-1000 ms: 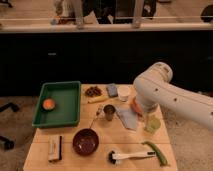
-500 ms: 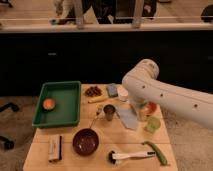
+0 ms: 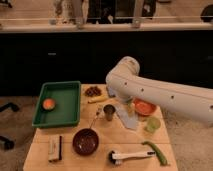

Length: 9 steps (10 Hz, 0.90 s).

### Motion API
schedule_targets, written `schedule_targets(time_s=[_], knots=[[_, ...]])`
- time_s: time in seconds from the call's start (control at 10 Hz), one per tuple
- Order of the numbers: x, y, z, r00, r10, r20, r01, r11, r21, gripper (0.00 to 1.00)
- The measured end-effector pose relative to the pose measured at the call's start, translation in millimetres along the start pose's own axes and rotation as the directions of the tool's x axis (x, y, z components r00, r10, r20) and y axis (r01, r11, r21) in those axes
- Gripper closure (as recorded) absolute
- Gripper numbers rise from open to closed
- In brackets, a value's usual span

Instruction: Place grapes in metal cup

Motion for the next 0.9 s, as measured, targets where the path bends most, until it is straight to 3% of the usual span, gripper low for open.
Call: schedule_targets(time_s=[0.7, 0.9], knots=[[-2.4, 0.1, -0.1, 1.0, -0.019, 0.006, 0.019, 1.0, -0.004, 0.2], [-2.0, -1.6, -0.6, 1.0, 0.007, 0.016, -0.007, 1.0, 0.015, 0.2]])
